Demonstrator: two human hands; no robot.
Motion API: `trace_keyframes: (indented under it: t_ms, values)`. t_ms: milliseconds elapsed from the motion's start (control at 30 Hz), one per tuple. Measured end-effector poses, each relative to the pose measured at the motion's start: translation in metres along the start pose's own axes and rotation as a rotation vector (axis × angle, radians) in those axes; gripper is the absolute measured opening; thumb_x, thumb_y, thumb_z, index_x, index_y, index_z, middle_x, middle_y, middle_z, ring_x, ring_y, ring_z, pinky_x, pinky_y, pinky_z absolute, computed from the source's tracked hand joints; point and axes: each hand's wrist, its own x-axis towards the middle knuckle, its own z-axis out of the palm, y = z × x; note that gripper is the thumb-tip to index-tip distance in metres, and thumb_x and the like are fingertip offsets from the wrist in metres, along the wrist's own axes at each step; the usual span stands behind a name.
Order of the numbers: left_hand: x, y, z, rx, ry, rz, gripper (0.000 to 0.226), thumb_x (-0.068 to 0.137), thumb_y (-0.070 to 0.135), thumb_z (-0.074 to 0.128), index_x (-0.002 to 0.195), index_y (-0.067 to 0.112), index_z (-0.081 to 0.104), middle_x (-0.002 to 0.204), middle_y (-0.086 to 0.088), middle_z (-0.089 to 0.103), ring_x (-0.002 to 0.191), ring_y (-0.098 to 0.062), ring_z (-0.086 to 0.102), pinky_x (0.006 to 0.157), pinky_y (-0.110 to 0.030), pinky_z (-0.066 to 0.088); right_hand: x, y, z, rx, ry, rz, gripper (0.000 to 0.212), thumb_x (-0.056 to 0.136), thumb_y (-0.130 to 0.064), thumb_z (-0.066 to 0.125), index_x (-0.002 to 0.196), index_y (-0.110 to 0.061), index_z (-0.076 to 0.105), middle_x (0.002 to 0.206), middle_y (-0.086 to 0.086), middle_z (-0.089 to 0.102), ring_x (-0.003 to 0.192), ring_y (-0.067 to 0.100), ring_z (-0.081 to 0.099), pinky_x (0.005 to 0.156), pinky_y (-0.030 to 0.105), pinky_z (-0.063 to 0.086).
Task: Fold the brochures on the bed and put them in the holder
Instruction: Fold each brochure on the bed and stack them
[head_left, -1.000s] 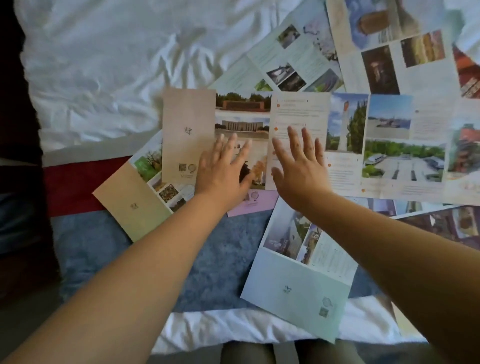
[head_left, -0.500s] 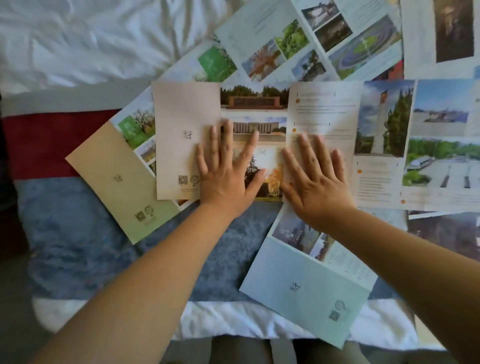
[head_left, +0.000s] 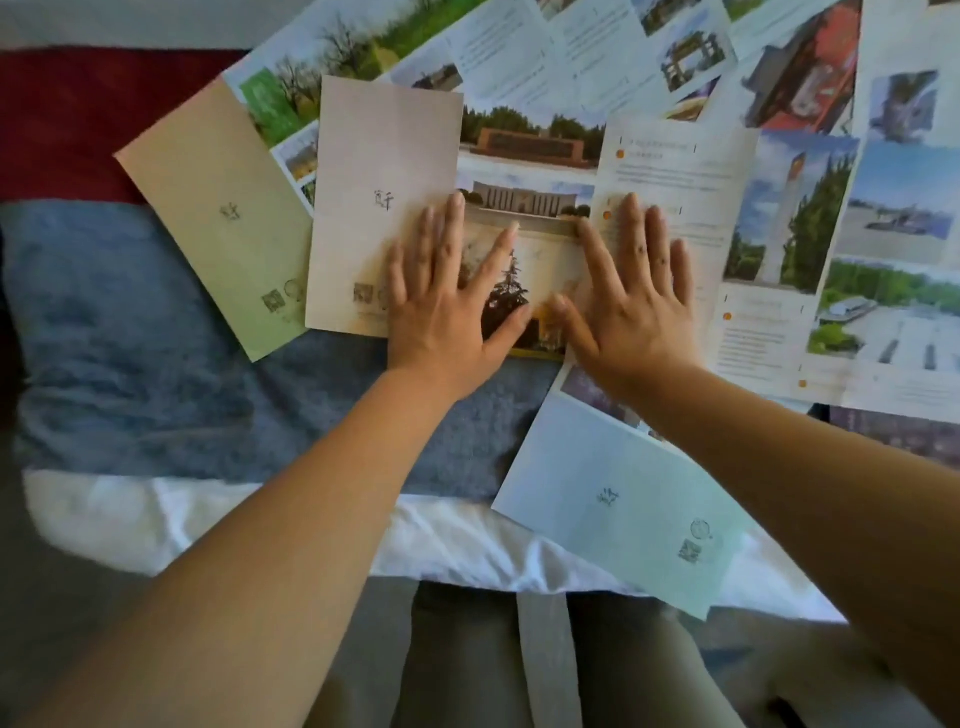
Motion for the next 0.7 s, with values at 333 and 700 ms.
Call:
trace_keyframes:
  t_ms: [333,700]
  values:
    - [0.004,-0.040,-0.002,-0.068,0.066,-0.330,0.093,0.090,0.084,0.022,0.165,0.031,0.006,0.172,-0.016,0.001,0.158,-0.039,0.000,0.122,-0.067,0.003,0.008,-0.008,0.015,-0.053,0.096,-0.036,0.081,0.101,-0.075,0.019,0.166,-0.032,-0.003,0.173,0.010,-0.012,0.159,0.033,-0.013,0.128,0.054,-0.003]
    - [0.001,0.004,-0.011,-0.267,0.035,-0.221,0.088,0.094,0.073,0.032,0.165,0.028,0.005,0.172,-0.014,-0.002,0.158,-0.037,-0.005,0.124,-0.063,-0.007,0.008,-0.005,0.017,-0.031,0.123,-0.044,0.076,0.105,-0.062,0.023,0.166,-0.024,-0.001,0.174,0.007,-0.008,0.160,0.029,-0.011,0.129,0.050,-0.004]
